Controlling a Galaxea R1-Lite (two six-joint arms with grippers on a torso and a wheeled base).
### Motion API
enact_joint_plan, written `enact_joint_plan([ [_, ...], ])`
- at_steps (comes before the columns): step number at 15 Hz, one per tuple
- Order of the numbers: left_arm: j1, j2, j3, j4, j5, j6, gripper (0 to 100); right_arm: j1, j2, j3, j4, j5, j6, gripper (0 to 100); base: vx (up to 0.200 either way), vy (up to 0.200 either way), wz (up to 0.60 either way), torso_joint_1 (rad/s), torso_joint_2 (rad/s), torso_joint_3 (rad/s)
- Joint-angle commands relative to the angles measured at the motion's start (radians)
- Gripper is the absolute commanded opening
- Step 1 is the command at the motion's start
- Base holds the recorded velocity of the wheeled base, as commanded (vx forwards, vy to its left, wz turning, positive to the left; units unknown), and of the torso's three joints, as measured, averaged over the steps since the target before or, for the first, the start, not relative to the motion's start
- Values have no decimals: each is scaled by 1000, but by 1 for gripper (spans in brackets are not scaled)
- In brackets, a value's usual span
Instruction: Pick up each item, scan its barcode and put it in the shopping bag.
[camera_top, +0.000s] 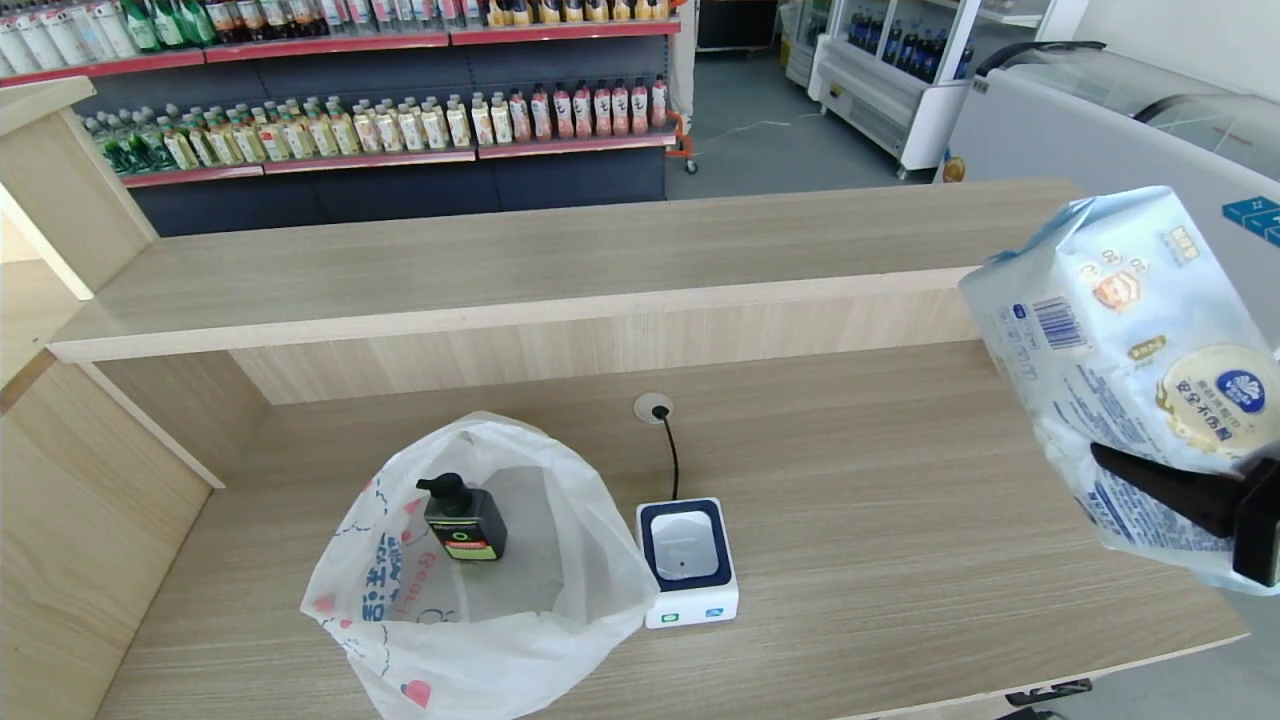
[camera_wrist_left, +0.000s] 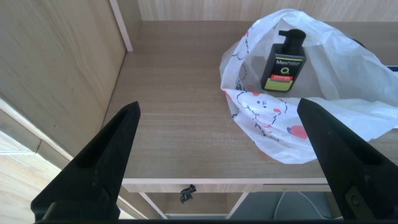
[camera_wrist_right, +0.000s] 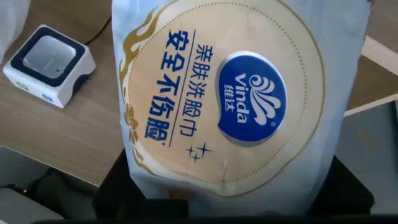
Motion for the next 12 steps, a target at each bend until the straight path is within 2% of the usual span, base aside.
enact_joint_plan([
  [1, 0, 0, 0, 0, 1, 0, 100, 228, -117, 94, -11, -159, 103, 0, 0, 0, 0, 0, 0, 0],
  [3, 0, 0, 0, 0, 1, -2, 100, 246, -140, 111, -3, -152, 85, 0, 0, 0, 0, 0, 0, 0],
  [5, 0, 0, 0, 0, 1, 0, 100, 222, -148, 114, -2, -153, 43, 0, 0, 0, 0, 0, 0, 0],
  [10, 0, 0, 0, 0, 1, 0, 100, 217, -155, 117, 0, -156, 37, 0, 0, 0, 0, 0, 0, 0],
  [11, 0, 0, 0, 0, -1, 0, 100, 217, -158, 120, 0, -158, 14, 0, 0, 0, 0, 0, 0, 0],
  [12, 0, 0, 0, 0, 1, 0, 100, 208, -161, 123, 7, -175, -70, 0, 0, 0, 600, 2, 7, 7],
])
